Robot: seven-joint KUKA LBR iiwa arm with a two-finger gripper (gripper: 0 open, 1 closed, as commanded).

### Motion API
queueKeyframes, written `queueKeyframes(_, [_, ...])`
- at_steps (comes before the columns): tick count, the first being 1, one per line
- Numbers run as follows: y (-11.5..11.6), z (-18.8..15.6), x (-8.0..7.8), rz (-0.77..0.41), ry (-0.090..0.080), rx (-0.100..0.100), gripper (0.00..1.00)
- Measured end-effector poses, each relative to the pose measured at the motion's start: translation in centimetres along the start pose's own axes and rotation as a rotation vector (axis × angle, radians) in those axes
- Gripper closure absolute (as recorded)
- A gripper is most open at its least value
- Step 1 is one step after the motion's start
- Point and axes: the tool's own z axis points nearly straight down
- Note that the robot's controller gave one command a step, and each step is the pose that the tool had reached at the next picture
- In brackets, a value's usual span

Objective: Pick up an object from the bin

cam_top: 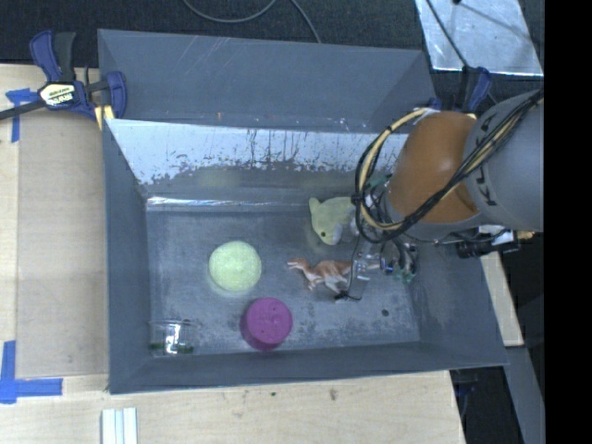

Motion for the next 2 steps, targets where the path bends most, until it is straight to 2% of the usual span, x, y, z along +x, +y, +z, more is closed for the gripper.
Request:
queueKeyframes(1, [2.32,2.71,-0.04,0.062,0.004,0.001,1.0])
queueKeyframes(2, [2.32,2.71,-0.04,0.062,0.004,0.001,1.0])
